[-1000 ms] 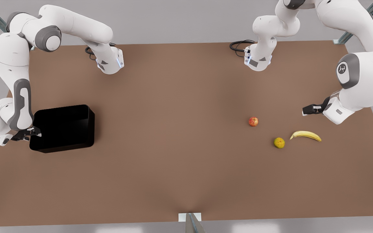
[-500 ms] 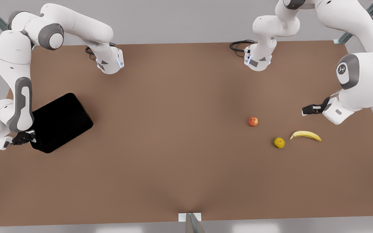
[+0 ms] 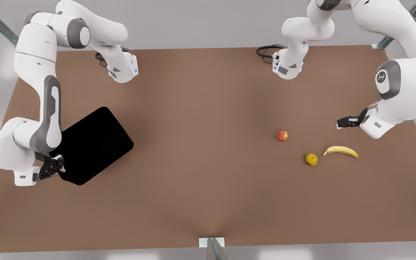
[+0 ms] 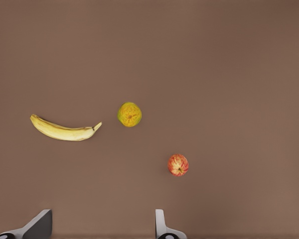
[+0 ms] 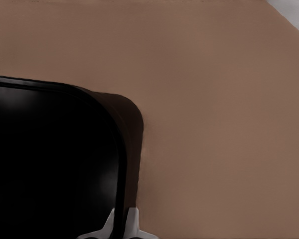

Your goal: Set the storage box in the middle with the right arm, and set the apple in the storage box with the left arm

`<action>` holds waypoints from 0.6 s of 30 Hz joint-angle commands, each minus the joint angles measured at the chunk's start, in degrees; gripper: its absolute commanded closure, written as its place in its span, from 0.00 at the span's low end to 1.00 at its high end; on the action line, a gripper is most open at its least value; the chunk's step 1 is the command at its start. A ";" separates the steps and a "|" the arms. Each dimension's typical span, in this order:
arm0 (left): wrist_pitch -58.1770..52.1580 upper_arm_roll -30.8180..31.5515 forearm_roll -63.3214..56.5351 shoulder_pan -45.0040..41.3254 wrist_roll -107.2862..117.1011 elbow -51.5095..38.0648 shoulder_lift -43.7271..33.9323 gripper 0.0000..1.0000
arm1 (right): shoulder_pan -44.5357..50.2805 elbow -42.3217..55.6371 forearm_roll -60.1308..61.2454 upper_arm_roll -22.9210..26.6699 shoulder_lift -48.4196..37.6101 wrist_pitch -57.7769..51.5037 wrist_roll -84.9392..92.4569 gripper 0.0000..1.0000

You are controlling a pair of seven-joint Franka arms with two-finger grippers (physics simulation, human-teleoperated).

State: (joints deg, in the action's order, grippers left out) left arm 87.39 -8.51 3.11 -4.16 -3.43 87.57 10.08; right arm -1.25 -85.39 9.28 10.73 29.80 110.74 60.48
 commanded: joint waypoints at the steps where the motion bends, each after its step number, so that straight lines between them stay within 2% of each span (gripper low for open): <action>1: -0.29 -0.02 -0.03 0.03 0.00 -0.03 -0.06 0.00 | 2.30 0.83 0.39 -0.01 0.08 -4.31 -20.75 0.79; 7: -0.37 -0.02 -0.03 0.03 0.00 -0.03 -0.06 0.00 | 15.31 1.71 0.74 -0.18 0.87 -4.39 -49.31 0.79; 11: -0.37 -0.02 -0.03 0.03 0.00 -0.11 -0.06 0.00 | 23.04 5.05 2.59 -0.53 5.09 -3.78 -69.35 0.79; 12: -0.29 -0.02 -0.03 0.03 0.00 -0.03 0.03 0.00 | 23.40 5.58 3.46 -1.76 6.14 -3.34 -72.95 0.79; 15: -0.37 -0.02 -0.03 0.03 0.00 -0.03 -0.06 0.00 | 24.10 16.12 3.20 -6.77 13.52 -3.16 -83.23 0.79; 18: -0.37 -0.02 -0.03 0.03 0.00 -0.03 0.03 0.00 | 24.89 21.13 3.29 -8.44 17.22 -3.08 -91.49 0.79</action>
State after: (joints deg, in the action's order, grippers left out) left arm 87.00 -8.51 3.11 -4.13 -3.44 87.55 10.12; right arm 23.65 -65.44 12.47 2.95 46.26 107.46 18.33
